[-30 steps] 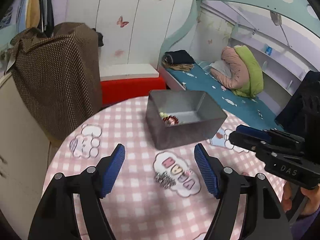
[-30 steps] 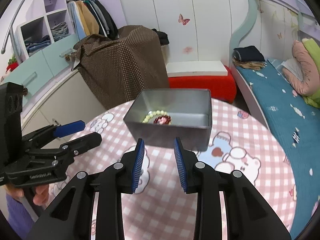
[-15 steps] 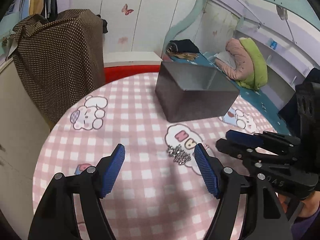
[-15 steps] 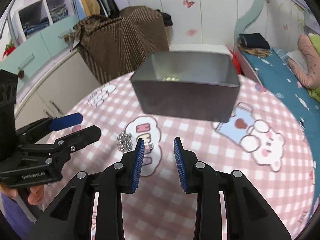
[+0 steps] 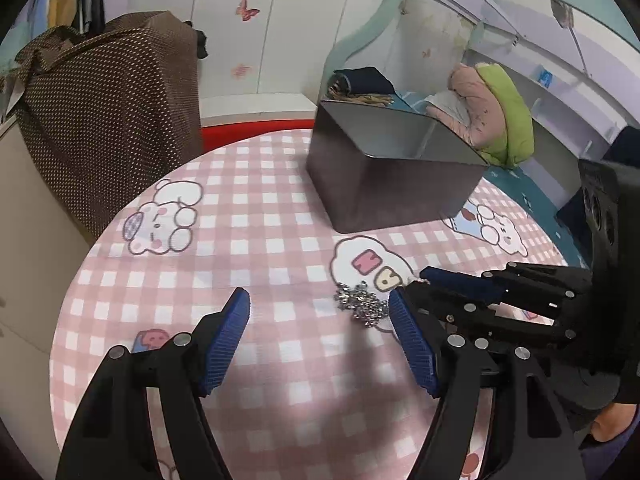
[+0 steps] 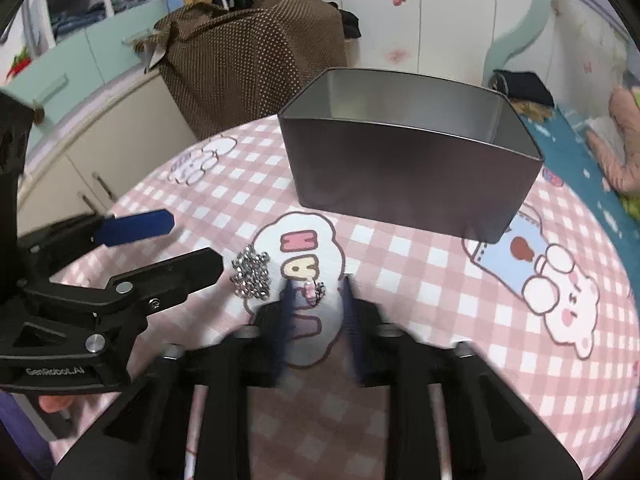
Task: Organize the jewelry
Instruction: 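Grasp the silver chain cluster with the left tool while the right tool grasps a pink charm, then carry the silver chain and pink charm into the grey box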
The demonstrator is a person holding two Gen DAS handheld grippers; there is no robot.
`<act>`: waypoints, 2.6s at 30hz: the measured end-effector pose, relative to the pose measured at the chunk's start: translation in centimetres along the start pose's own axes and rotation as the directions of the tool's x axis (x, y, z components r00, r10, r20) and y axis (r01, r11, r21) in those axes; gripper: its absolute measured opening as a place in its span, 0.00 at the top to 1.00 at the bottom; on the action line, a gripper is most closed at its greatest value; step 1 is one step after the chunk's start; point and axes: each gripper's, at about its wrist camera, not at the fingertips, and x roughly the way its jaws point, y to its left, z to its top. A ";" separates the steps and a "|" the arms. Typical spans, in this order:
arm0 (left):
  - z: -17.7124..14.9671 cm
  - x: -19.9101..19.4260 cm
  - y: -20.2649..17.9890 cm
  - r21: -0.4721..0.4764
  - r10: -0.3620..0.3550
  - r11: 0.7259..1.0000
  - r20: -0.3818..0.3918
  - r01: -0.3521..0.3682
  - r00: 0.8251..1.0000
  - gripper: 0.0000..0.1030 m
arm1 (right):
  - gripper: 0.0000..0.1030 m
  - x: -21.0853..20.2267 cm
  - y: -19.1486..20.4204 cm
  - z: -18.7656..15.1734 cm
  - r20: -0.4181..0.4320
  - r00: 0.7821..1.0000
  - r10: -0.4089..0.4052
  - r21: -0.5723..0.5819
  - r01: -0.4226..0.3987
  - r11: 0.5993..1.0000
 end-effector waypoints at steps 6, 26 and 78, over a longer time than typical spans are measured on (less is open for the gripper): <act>-0.1 0.6 -0.9 0.030 0.007 1.000 -0.013 -0.007 1.000 0.33 | 0.90 -1.0 -1.0 -0.2 0.022 1.000 -0.006 0.007 0.006 1.000; 0.4 2.8 -3.6 0.129 0.096 0.988 -0.050 -0.089 0.994 0.78 | 0.90 -2.7 -4.1 -0.9 0.047 0.998 0.047 0.072 -0.051 0.996; 14.6 -4.6 -7.0 0.141 -0.077 0.989 0.193 0.050 0.978 0.98 | 0.90 -9.5 -8.2 8.2 0.251 0.968 0.017 0.089 -0.041 0.995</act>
